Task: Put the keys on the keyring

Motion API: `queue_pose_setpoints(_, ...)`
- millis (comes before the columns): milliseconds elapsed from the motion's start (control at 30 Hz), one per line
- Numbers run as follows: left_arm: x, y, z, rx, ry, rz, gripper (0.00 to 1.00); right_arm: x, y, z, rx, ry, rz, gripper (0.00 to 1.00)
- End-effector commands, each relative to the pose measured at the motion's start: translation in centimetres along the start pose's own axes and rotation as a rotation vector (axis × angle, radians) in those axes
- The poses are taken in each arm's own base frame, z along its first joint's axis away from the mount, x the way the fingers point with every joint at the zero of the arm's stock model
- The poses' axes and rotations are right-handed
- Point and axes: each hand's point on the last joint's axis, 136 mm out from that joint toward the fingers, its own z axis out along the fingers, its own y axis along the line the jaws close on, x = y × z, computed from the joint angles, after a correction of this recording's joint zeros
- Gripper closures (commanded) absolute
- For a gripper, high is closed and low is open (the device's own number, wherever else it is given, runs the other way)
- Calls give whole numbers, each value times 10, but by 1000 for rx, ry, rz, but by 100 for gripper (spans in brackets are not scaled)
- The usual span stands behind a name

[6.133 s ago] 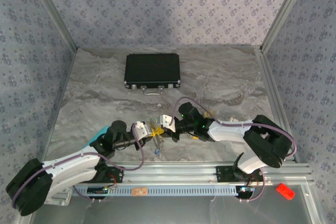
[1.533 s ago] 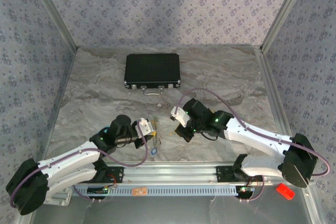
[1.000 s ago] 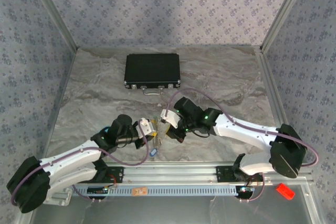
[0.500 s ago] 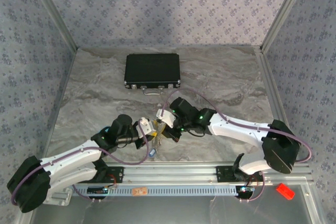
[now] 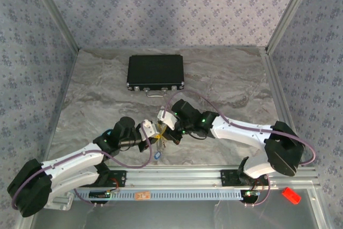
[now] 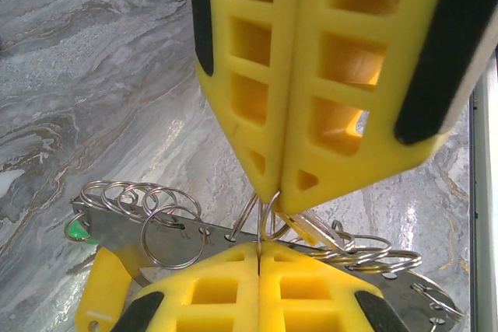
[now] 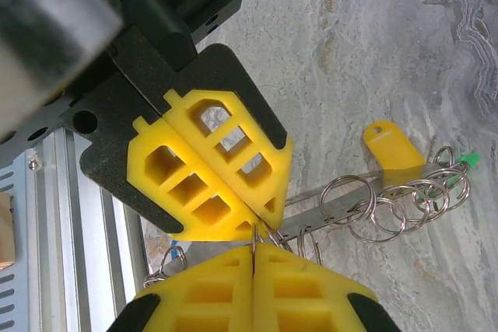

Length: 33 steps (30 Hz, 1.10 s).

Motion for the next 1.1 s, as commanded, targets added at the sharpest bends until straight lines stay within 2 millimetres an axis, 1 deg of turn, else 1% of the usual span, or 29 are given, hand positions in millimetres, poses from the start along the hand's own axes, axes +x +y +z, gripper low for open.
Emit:
queue_pose_setpoints(0, -22, -4, -1, 27, -66, 16, 100, 5, 0, 5, 2, 15, 15, 100)
queue_pose_setpoints(167, -21, -4, -1, 26, -64, 14, 100, 9, 1, 8, -10, 30, 21, 100)
queue_pose_setpoints(700, -21, -3, -3, 19, -70, 20, 100, 15, -16, 6, 75, 55, 69, 100)
queue_pose_setpoints(867, -20, -3, -4, 13, -74, 29, 100, 15, -18, 3, 79, 53, 89, 100)
queue_pose_setpoints(1067, -20, -3, -4, 12, -75, 38, 100, 19, -18, 4, 73, 63, 104, 100)
